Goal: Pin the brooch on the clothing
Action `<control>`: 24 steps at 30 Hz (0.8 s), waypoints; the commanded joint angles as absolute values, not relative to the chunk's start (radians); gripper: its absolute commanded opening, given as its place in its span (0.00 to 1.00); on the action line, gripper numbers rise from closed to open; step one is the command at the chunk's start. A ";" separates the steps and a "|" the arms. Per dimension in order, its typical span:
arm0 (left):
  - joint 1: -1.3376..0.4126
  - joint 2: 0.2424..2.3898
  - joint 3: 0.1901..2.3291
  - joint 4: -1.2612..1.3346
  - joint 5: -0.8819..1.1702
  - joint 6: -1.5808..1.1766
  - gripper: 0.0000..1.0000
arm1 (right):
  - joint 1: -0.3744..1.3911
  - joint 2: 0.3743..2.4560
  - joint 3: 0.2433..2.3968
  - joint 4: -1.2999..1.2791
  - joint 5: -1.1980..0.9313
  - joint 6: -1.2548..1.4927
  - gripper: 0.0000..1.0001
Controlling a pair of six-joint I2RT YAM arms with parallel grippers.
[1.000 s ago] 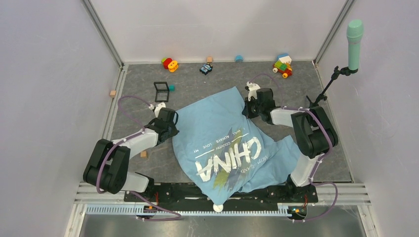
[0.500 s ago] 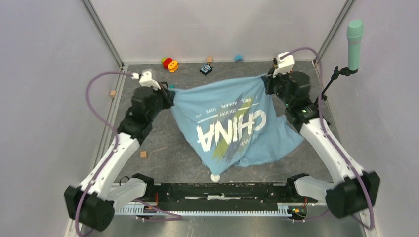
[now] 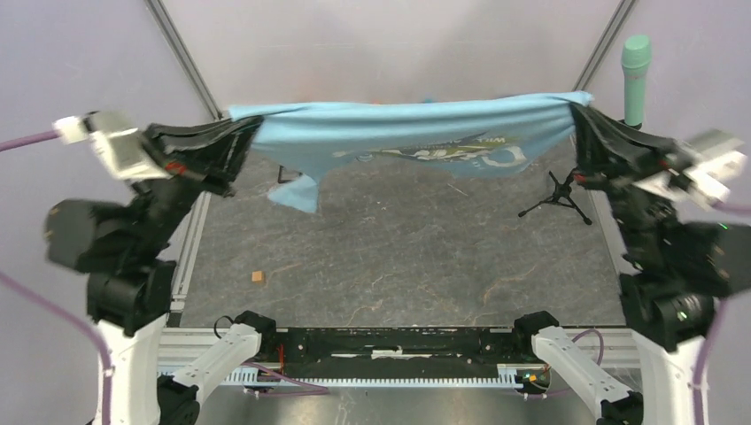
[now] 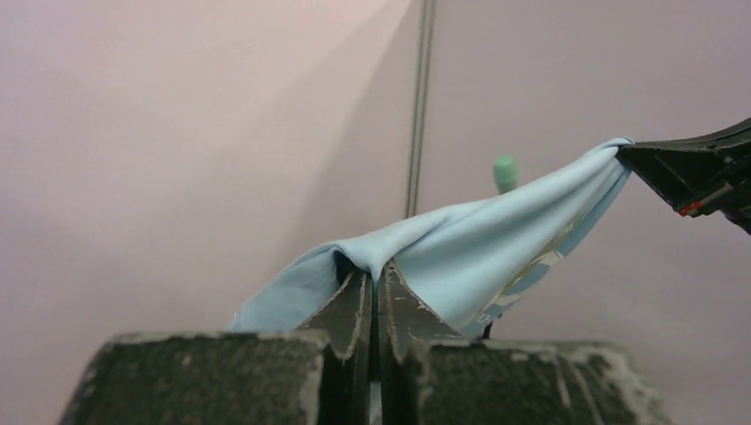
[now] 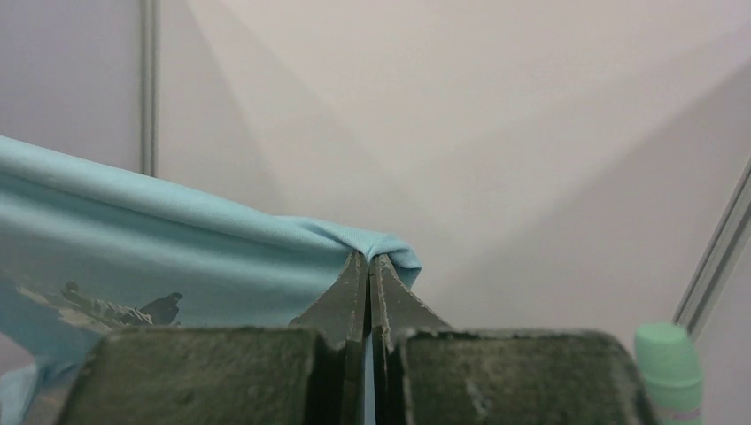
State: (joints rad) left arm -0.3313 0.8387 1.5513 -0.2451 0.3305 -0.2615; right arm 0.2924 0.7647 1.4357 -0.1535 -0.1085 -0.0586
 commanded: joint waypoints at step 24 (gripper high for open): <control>-0.304 1.281 1.617 -0.159 0.332 -0.153 0.02 | 0.286 1.060 1.188 0.256 0.382 -0.229 0.00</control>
State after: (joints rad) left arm -0.3309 1.0615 1.6947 -0.1974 0.4084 -0.2348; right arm 0.2935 0.8768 1.3281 0.0658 0.1902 -0.1497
